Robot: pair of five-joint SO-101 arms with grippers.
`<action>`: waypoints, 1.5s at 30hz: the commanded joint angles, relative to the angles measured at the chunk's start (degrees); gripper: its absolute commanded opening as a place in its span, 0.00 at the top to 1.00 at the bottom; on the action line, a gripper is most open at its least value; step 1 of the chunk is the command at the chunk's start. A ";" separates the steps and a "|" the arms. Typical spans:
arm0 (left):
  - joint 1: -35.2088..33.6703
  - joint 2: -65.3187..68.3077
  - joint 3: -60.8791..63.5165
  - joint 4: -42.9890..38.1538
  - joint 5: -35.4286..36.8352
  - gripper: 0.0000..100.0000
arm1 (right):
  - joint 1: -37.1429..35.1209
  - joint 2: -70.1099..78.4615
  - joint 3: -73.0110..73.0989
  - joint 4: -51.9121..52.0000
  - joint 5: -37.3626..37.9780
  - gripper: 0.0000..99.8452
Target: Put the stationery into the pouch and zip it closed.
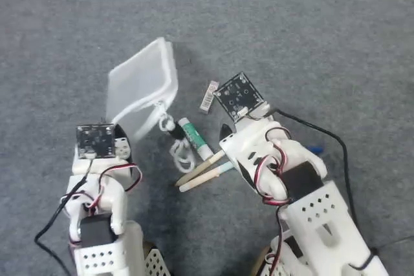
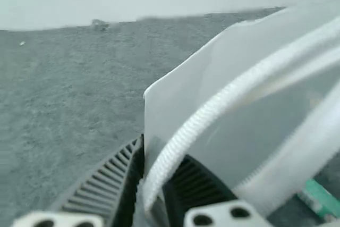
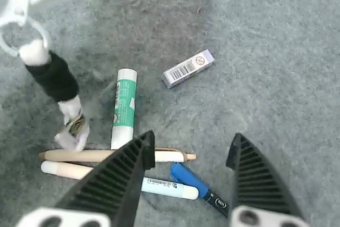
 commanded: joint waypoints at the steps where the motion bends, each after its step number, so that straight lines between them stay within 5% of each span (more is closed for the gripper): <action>1: -3.08 -0.88 -4.88 -0.53 2.64 0.99 | 0.75 4.97 -6.42 -1.63 -2.90 0.80; 18: -3.25 -0.70 -8.75 2.46 2.37 0.99 | 0.92 37.49 -30.59 -1.10 -23.12 0.80; 35: 1.23 0.26 -24.31 15.56 -1.32 0.99 | 4.35 53.32 -44.57 -1.10 -24.44 0.80; 45: 1.05 28.22 -45.67 20.84 -1.41 0.99 | 4.00 61.49 -50.64 -1.63 -25.41 0.88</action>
